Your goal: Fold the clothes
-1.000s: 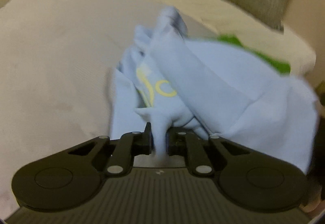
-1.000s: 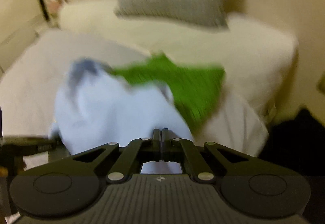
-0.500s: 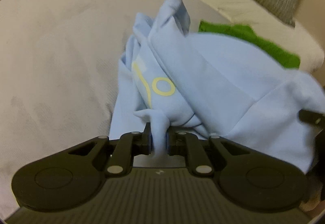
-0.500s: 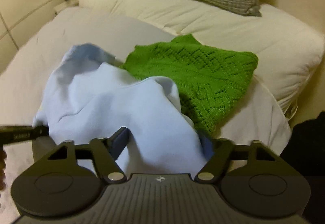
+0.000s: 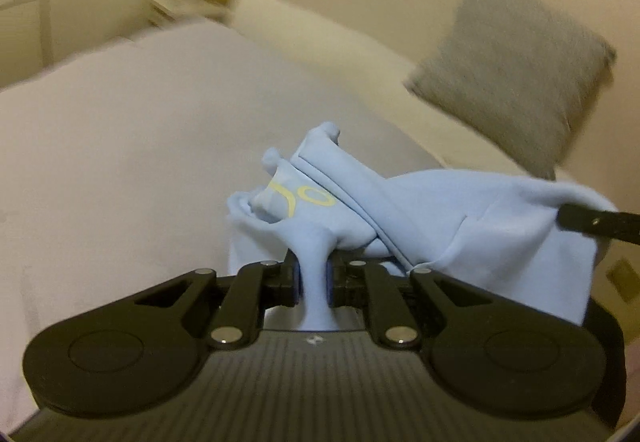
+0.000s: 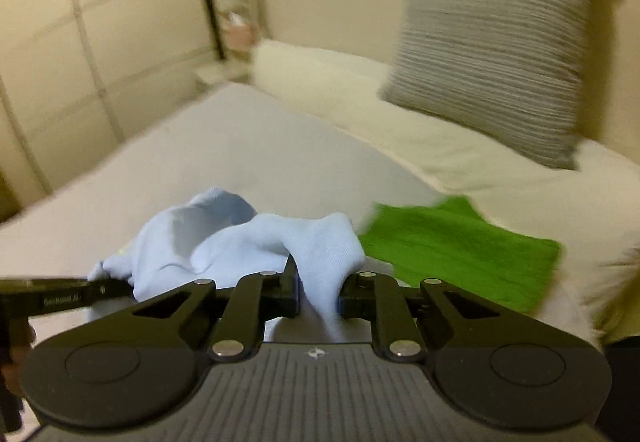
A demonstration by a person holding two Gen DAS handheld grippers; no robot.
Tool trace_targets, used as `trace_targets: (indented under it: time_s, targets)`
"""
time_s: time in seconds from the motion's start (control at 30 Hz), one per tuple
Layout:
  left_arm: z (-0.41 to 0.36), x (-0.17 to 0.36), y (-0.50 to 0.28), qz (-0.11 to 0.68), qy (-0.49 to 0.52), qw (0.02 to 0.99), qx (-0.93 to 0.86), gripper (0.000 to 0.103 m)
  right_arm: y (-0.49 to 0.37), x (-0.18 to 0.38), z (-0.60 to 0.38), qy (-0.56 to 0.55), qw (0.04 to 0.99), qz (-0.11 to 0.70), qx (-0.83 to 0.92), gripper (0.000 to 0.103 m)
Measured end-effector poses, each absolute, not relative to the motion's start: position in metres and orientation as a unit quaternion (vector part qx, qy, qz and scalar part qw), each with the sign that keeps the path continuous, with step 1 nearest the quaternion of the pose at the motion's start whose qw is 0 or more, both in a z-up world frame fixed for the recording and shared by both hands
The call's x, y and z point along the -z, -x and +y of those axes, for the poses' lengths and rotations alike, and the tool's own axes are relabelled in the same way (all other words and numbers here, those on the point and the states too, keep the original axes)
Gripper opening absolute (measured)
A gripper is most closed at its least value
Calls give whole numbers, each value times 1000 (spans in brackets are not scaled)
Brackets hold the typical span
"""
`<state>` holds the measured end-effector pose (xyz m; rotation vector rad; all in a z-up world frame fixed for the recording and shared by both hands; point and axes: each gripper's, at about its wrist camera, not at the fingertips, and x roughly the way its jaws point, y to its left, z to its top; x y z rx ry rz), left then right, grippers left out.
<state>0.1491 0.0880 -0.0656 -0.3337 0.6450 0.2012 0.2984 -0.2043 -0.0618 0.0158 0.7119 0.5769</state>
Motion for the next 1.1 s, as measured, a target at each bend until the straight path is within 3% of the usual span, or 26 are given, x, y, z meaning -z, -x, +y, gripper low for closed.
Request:
trace_targets:
  time_s: [0.27, 0.43, 0.47, 0.53, 0.57, 0.6, 0.83, 1.1]
  targets:
    - [169, -16, 62, 250, 161, 916, -270, 9, -201, 26, -91, -78, 818, 356, -444, 16]
    - [218, -32, 166, 259, 162, 882, -359, 12, -114, 19, 4, -100, 761, 390, -509, 17]
    - [231, -26, 178, 280, 164, 868, -375, 24, -94, 20, 24, -97, 754, 397, -514, 20]
    - [255, -4, 198, 334, 164, 836, -405, 41, -59, 27, 62, -74, 746, 415, -515, 38]
    - [267, 6, 207, 360, 163, 818, -419, 41, -42, 33, 78, -52, 749, 424, -506, 59]
    - [277, 19, 218, 387, 165, 799, -430, 41, -24, 38, 92, -34, 750, 432, -500, 64]
    - [277, 70, 301, 460, 238, 731, -445, 41, 77, 61, 127, 39, 721, 472, -507, 75]
    - [232, 66, 360, 466, 252, 713, -459, 42, 145, 73, 131, 157, 694, 469, -523, 80]
